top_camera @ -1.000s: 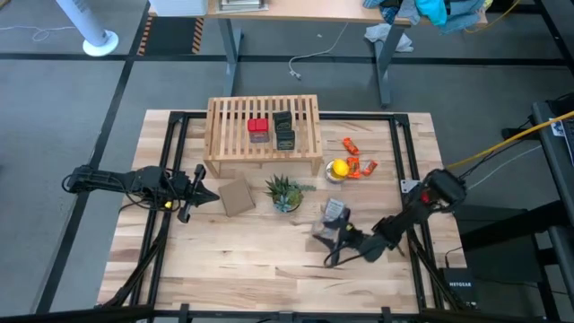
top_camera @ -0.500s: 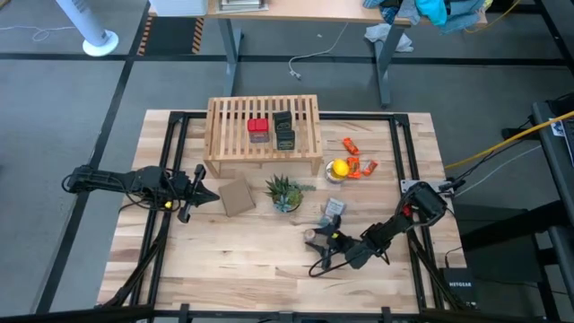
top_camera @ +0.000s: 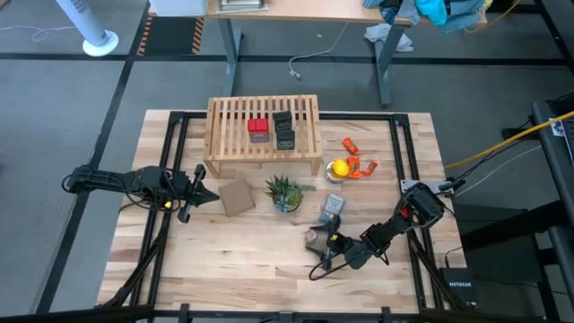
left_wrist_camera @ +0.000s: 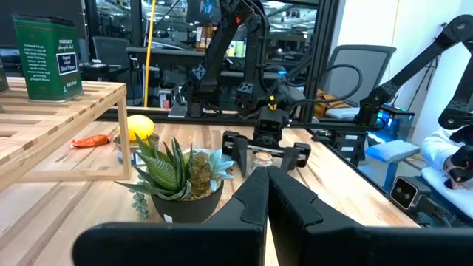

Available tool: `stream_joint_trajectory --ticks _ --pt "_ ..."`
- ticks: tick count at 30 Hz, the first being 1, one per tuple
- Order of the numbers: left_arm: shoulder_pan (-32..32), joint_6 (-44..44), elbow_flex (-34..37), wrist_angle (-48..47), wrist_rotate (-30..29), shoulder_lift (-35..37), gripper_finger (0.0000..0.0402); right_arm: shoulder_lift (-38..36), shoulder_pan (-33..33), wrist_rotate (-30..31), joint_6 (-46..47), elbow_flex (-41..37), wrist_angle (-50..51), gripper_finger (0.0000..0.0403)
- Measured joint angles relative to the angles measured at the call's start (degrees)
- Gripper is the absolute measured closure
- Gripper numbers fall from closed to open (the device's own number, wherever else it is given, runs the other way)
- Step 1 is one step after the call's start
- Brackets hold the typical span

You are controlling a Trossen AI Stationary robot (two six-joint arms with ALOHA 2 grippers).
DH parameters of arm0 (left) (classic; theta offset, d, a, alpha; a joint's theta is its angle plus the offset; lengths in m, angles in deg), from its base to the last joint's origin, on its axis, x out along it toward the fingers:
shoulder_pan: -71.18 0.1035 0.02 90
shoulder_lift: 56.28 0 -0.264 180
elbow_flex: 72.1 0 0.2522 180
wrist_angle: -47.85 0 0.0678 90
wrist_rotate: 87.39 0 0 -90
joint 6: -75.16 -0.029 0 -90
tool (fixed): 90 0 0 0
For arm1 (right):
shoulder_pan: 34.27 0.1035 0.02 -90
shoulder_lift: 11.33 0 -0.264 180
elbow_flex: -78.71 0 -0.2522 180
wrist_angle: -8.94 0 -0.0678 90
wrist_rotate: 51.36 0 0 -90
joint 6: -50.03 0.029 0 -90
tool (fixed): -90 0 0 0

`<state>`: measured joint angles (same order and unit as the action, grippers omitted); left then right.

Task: Shelf spices
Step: Remove the brown seasoning bottle from the shelf

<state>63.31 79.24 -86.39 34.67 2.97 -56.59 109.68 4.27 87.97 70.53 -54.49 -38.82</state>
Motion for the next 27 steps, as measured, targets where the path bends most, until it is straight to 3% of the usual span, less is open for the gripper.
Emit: stream_joint_trajectory --ticks 7,12,18,27 --pt "0.0 0.01 0.01 0.0 0.0 0.0 0.0402 0.0 0.06 0.39 -0.02 -0.09 0.07 0.0006" --pt "0.02 -0.01 0.01 0.0 0.0 0.0 0.0402 0.0 0.7 -1.93 -0.07 -0.15 0.33 0.0019" --pt "0.01 0.01 0.0 0.0 0.0 0.02 0.0402 -1.28 1.77 2.37 -6.37 -2.09 -1.61 0.0024" --pt "0.02 -0.01 0.01 0.0 0.02 0.0 0.0402 -13.8 1.73 5.15 -11.86 -8.39 -1.45 0.0024"
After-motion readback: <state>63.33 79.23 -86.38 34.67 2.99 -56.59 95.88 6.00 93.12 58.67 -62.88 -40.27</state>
